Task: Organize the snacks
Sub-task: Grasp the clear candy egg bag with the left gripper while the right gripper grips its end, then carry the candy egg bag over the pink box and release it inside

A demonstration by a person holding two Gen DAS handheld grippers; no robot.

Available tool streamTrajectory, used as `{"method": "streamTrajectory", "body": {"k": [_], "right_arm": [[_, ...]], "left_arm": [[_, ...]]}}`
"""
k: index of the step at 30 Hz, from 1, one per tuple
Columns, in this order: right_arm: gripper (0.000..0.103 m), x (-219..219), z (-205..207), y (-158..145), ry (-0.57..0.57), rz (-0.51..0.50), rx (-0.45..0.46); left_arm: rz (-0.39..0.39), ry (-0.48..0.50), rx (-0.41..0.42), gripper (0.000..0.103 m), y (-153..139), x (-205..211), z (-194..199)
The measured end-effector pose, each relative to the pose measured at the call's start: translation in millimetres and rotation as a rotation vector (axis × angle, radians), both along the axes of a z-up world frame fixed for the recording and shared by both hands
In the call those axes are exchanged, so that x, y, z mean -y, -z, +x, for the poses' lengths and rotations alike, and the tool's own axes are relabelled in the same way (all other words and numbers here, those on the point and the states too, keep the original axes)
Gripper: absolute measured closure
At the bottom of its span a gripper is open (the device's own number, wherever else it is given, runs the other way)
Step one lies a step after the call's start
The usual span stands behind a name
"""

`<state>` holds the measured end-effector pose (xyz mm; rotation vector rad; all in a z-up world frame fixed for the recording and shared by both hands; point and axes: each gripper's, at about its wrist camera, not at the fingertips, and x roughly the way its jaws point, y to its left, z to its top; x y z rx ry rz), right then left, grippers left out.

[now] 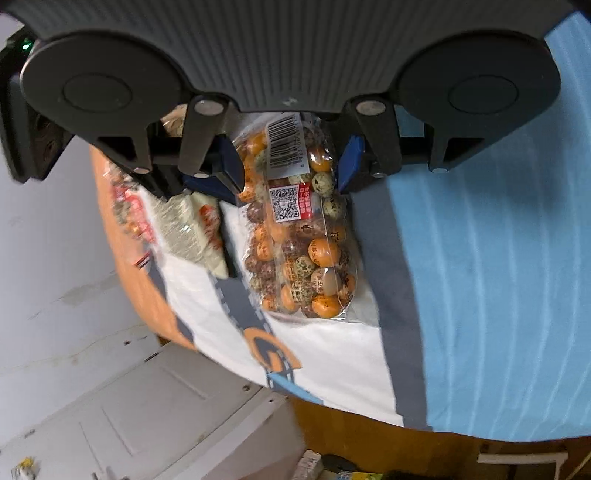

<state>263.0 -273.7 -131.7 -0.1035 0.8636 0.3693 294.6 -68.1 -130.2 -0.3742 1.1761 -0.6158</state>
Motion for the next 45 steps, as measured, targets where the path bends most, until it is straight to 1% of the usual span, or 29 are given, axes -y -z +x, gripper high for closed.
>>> {"method": "streamTrajectory", "body": {"k": [1,3,8,10,12,14,17,19,22,26,29,34,37,40,45], "right_arm": [[0.002,-3.0,0.6,2.3,0.001,-0.028,0.001],[0.001,-10.1,0.7,6.3,0.009,-0.075,0.009],[0.0,-21.2,2.0,11.6,0.063,-0.125,0.018],[0.0,-20.8,4.6,11.8,0.073,-0.123,0.023],[0.003,-20.8,6.0,12.1,0.072,-0.123,0.038],[0.011,-18.1,3.6,8.6,0.063,-0.107,0.047],[0.017,-15.2,-2.7,7.3,0.062,-0.078,0.065],[0.018,-17.7,-5.6,6.3,0.062,-0.074,0.07],[0.019,-22.7,-10.7,3.4,0.064,-0.058,0.072],[0.019,-27.0,-17.6,-4.4,0.086,-0.001,0.054],[0.019,-34.4,-28.6,-10.7,0.079,0.0,0.043],[0.019,-47.4,-46.0,-17.6,0.069,-0.004,-0.017],[0.019,-53.8,-56.1,-24.7,0.069,-0.016,-0.033],[0.019,-57.8,-69.1,-33.9,0.059,-0.022,-0.029],[0.019,-59.8,-90.3,-46.6,0.036,-0.029,-0.034]], "left_arm": [[0.02,0.001,-0.005,0.055,3.1,0.2,-2.9],[0.03,-0.011,-0.027,0.056,12.5,-2.0,-3.7],[0.054,0.002,0.031,0.055,14.2,4.5,-6.1],[0.048,0.002,0.056,0.056,14.1,5.9,-9.2],[0.03,0.005,0.064,0.056,13.8,6.5,-12.6],[0.047,0.005,0.102,0.056,8.4,8.0,-17.1],[0.053,0.018,0.105,0.056,1.6,9.1,-18.7],[0.067,0.027,0.11,0.056,-1.3,8.5,-21.6],[0.103,0.036,0.117,0.056,-7.7,7.7,-26.5],[0.136,0.053,0.115,0.056,-20.5,0.6,-36.8],[0.149,0.052,0.109,0.056,-28.1,-7.5,-51.3],[0.195,0.064,0.078,0.056,-34.6,-15.7,-74.8],[0.198,0.057,0.069,0.056,-40.1,-21.3,-87.5],[0.186,0.053,0.06,0.056,-49.0,-27.9,-100.4],[0.192,0.072,0.056,0.055,-61.1,-30.9,-122.1]]}}
